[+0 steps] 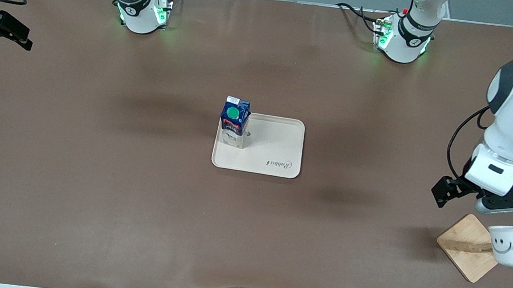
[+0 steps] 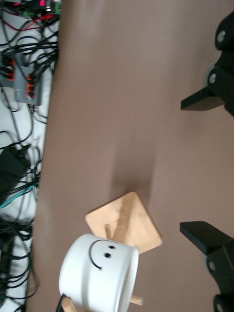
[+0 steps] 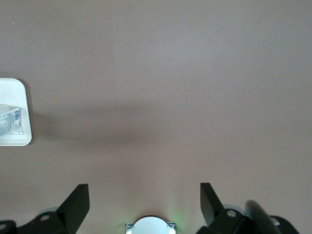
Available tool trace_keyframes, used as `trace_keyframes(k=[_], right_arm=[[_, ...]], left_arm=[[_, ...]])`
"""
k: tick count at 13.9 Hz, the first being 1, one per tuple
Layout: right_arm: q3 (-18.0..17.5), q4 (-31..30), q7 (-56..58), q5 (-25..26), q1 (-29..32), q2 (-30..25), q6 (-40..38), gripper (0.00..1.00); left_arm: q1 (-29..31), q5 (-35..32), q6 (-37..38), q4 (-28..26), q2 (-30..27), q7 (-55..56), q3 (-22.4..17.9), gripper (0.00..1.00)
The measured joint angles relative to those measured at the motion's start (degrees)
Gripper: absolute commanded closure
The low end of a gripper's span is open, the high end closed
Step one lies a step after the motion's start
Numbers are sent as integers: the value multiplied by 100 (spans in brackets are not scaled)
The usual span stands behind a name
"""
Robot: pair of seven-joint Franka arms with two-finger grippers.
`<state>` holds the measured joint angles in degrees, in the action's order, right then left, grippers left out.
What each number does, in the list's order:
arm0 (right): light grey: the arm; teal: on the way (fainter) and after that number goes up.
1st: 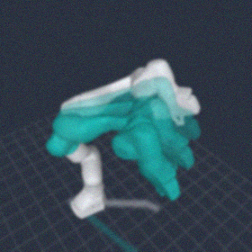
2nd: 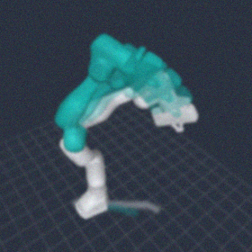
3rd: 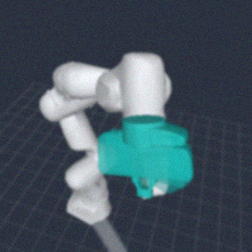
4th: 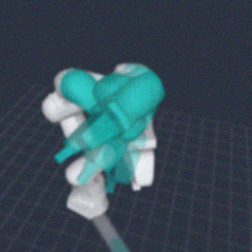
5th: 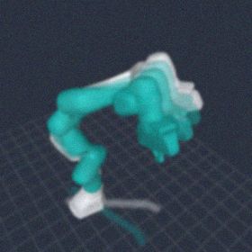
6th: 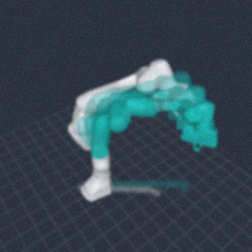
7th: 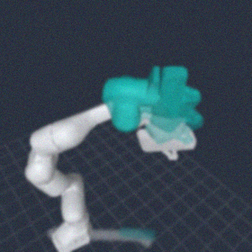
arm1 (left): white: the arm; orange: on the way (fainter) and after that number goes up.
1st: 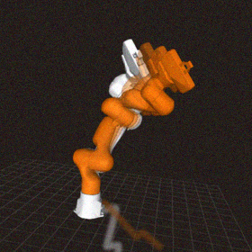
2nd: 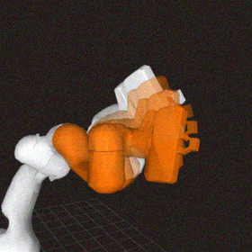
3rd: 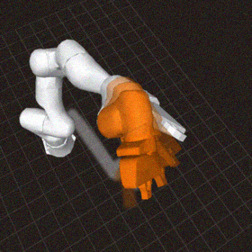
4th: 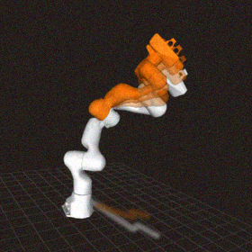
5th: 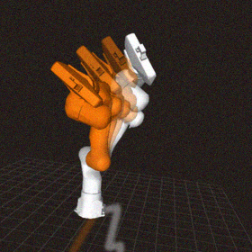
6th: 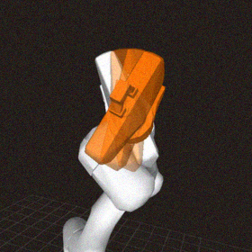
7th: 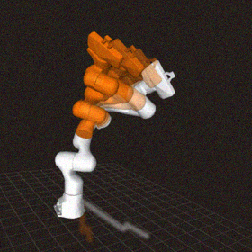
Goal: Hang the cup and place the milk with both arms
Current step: 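Open the left gripper and raise it away from the hung mug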
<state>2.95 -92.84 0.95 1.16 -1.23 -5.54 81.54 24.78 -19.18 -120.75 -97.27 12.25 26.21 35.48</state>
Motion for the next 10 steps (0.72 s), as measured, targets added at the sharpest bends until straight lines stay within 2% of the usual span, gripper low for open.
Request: trace_keyframes(k=[2,6,10], right_arm=[[-30,-2,16,-30,-59,12,14,0],[-53,37,-3,-24,-582,222,39,0],[-12,43,5,-23,-621,378,-35,0]], left_arm=[[1,238,677,350,-8,-304,41,0],[2,286,1795,812,-20,-485,206,0],[-52,444,2348,1260,-55,-926,247,0]])
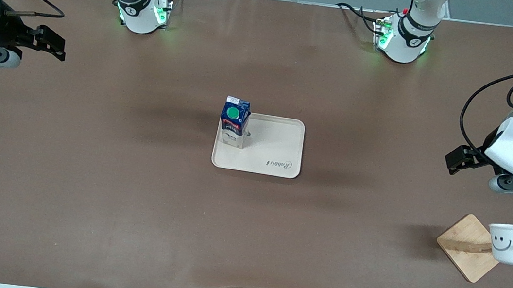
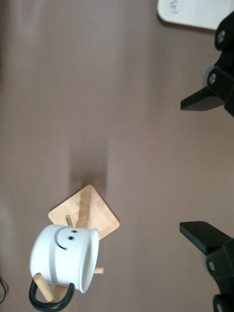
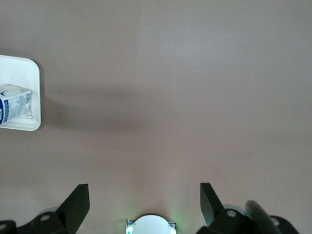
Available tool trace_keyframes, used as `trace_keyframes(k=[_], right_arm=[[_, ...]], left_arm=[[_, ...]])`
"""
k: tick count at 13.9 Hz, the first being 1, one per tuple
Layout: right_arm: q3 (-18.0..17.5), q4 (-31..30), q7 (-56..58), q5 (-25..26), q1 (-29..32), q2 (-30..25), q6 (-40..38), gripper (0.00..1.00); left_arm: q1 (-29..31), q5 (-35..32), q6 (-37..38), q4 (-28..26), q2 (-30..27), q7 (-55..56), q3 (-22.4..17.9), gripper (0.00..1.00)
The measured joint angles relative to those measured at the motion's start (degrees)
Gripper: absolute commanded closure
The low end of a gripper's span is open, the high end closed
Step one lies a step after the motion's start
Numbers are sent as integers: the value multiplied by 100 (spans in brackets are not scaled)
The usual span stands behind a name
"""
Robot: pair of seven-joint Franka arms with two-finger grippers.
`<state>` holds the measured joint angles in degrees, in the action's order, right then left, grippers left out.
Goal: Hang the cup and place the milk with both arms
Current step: 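Move the right gripper toward the blue milk carton on the tray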
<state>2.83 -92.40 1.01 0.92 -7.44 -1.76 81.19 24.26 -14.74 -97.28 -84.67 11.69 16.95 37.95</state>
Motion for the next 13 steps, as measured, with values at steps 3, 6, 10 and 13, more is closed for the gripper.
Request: trace_keyframes(k=[3,6,10,13], right_arm=[[2,-1,-1,6,0,234,-32,0],[-7,-1,-1,-162,-7,430,-27,0],[-29,3,-86,-792,-314,637,286,0],[-52,8,-1354,-848,-1021,729,455,0]], left_arm=[[-618,240,370,176,-204,-178,-587,0],[-1490,687,569,175,-480,-641,-1629,0],[-2298,1256,745,-50,-839,-864,-2707,0],[-2751,1322,746,-359,-1118,-888,-3184,0]])
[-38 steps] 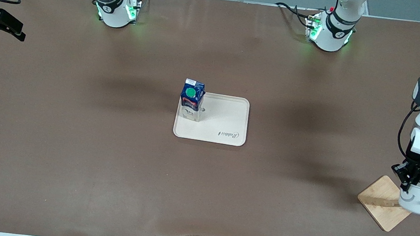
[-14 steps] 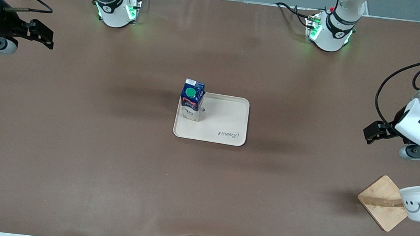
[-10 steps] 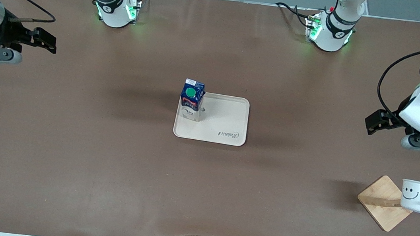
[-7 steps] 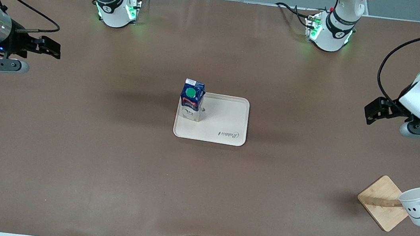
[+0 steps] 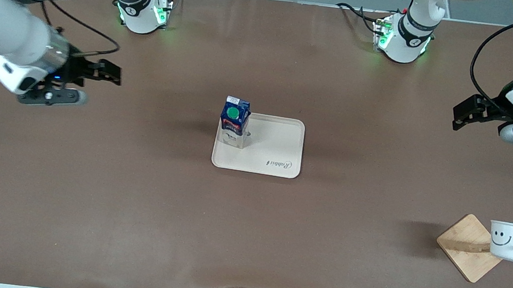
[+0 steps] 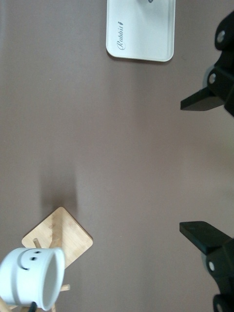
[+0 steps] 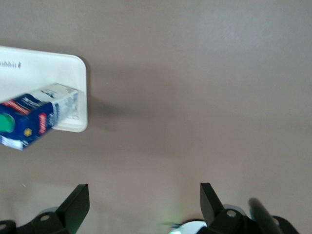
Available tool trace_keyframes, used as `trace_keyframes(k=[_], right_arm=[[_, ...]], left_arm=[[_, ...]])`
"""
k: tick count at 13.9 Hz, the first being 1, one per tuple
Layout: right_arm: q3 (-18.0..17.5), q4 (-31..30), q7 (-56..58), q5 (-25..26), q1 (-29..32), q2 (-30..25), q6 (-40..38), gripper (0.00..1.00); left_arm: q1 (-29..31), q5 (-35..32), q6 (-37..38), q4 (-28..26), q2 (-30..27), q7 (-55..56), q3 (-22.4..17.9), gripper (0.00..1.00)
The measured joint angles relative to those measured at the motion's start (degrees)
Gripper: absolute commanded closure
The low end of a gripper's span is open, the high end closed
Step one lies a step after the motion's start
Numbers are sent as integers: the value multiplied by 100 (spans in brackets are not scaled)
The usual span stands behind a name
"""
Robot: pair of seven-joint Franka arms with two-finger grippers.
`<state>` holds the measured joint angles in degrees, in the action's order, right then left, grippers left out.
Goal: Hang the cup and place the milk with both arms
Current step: 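Move the right gripper toward the blue milk carton on the tray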
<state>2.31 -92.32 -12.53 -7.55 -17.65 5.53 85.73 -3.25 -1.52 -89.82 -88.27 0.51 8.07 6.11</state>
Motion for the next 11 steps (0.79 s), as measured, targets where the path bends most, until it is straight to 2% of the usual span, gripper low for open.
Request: trace_keyframes(k=[4,7,8,11], right_arm=[[-26,0,-1305,-171,-905,229,229,0],[-35,-11,-2395,-316,-1658,579,786,0],[-37,-15,-2620,-501,-1863,729,981,0],[-35,-11,-3082,-836,-2146,1119,1478,0]], left_arm=[[-326,0,-84,-443,-330,0,-353,0],[-334,0,-119,-533,-401,0,-406,0],[-334,0,-126,-533,-404,0,-410,0],[-335,0,-151,-533,-405,0,-410,0]])
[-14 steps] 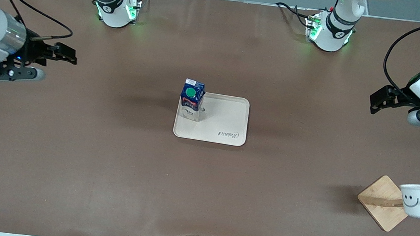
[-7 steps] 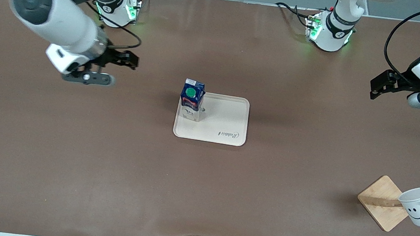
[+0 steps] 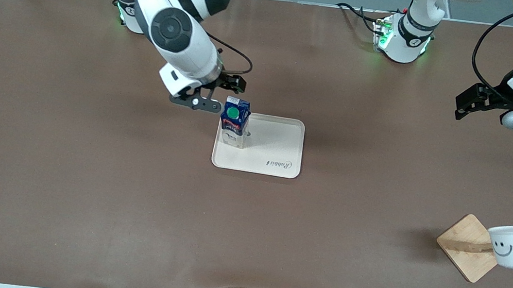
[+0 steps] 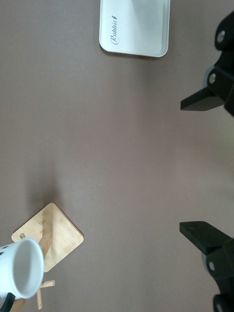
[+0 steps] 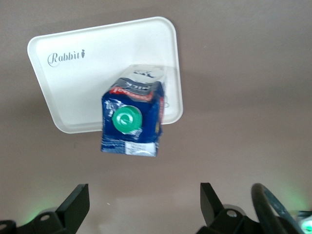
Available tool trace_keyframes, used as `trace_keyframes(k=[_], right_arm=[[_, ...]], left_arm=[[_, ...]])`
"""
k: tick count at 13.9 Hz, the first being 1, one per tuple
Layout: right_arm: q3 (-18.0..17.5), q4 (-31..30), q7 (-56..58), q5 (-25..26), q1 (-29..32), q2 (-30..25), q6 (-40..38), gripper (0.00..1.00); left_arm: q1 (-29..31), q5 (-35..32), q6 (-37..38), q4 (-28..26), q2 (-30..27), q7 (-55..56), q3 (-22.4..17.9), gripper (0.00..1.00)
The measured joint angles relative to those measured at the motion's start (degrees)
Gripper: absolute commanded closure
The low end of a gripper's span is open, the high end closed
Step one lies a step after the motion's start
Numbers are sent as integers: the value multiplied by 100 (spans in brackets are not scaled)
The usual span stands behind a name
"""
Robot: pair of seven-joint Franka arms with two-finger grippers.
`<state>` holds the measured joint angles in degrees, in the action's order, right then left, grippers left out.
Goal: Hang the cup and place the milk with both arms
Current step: 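Move the right gripper toward the blue milk carton on the tray, then close the right gripper around the milk carton's top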
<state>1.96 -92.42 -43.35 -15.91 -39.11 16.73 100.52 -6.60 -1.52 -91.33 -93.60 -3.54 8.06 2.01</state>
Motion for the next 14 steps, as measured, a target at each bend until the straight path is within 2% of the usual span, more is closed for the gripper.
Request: trace_keyframes(k=[8,14], right_arm=[[68,3,-382,-93,-1,595,728,0],[69,16,-709,-94,-6,648,781,0]], left_arm=[[2,0,-37,5,0,0,-12,0],[2,0,-37,-8,1,0,-13,0]])
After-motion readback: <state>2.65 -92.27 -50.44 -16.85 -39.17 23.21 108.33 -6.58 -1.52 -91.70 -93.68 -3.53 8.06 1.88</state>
